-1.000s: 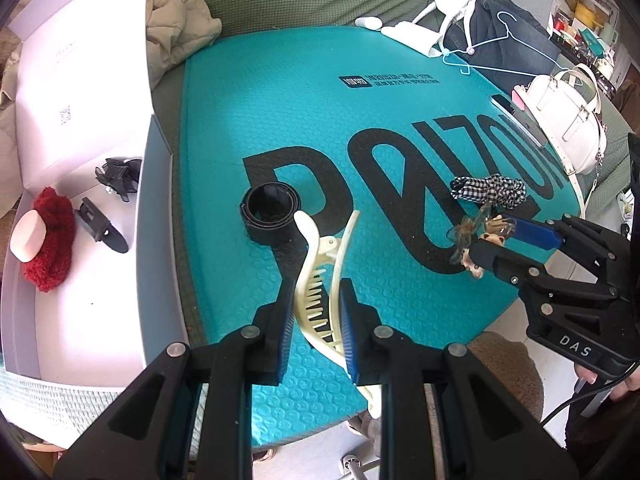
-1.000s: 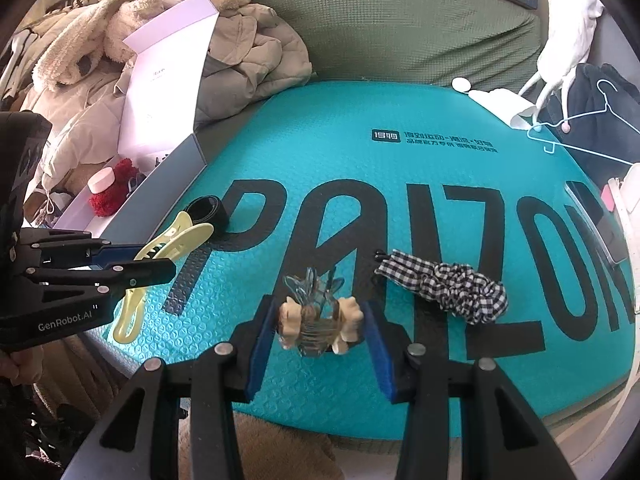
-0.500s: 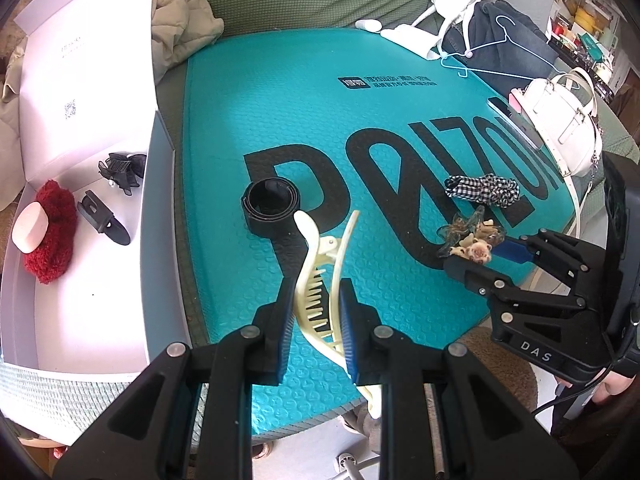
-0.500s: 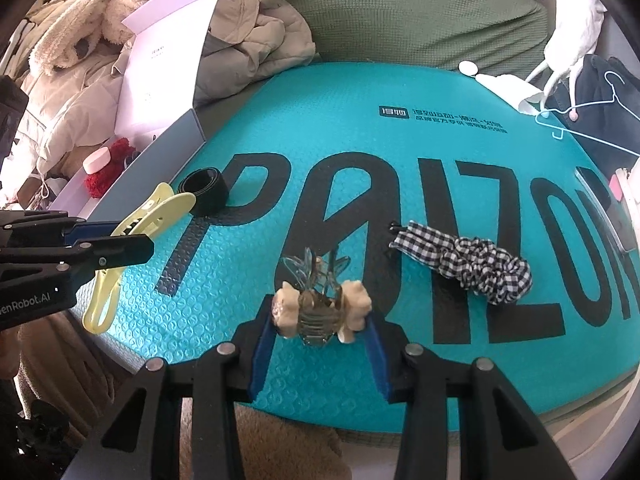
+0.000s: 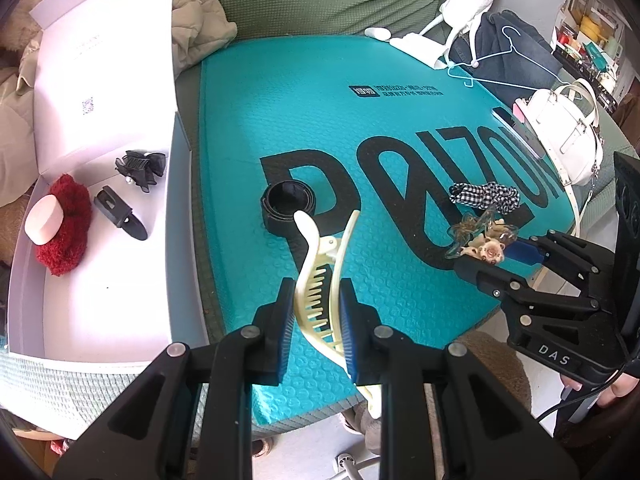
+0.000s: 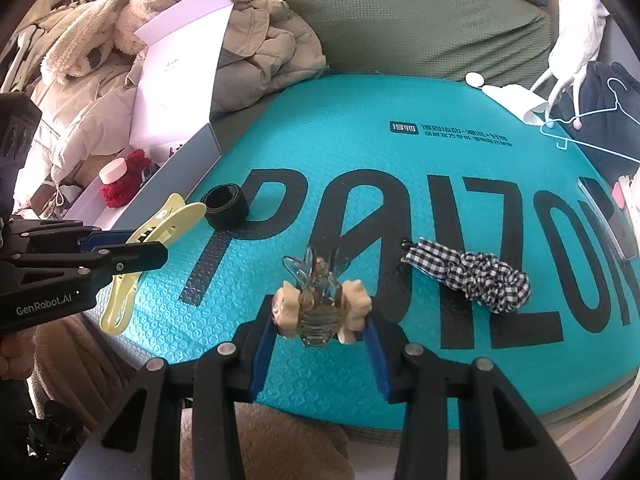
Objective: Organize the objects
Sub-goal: 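Lift the cream claw clip and gold pearl clip off the mat with both grippers, then carry the cream claw clip and gold pearl clip with both grippers into the box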
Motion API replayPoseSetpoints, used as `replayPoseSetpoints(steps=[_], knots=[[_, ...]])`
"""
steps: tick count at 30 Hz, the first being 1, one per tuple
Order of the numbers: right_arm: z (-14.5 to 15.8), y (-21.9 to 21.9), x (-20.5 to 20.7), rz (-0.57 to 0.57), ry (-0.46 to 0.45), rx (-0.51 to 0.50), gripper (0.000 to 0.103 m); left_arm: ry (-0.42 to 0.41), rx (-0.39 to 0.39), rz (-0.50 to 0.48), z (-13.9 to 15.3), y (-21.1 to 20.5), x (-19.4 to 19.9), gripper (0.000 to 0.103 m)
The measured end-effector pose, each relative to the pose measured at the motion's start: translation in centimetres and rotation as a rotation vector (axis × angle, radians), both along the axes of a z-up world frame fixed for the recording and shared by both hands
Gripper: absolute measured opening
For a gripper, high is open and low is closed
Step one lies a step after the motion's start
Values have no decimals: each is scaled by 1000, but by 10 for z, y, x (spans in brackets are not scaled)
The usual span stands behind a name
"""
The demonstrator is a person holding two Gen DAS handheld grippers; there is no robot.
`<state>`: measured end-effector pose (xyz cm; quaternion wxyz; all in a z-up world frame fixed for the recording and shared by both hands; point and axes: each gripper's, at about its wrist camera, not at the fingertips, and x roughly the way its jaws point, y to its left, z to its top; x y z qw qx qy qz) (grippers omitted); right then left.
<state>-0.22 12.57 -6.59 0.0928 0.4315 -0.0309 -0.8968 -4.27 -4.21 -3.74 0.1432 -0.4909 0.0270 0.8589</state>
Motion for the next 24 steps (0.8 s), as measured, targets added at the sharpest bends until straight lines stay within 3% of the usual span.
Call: replayPoseSetpoints(steps=[24], knots=[[44,-102,32,241,64,29,42,64,-3,160,34,-79,66,20]])
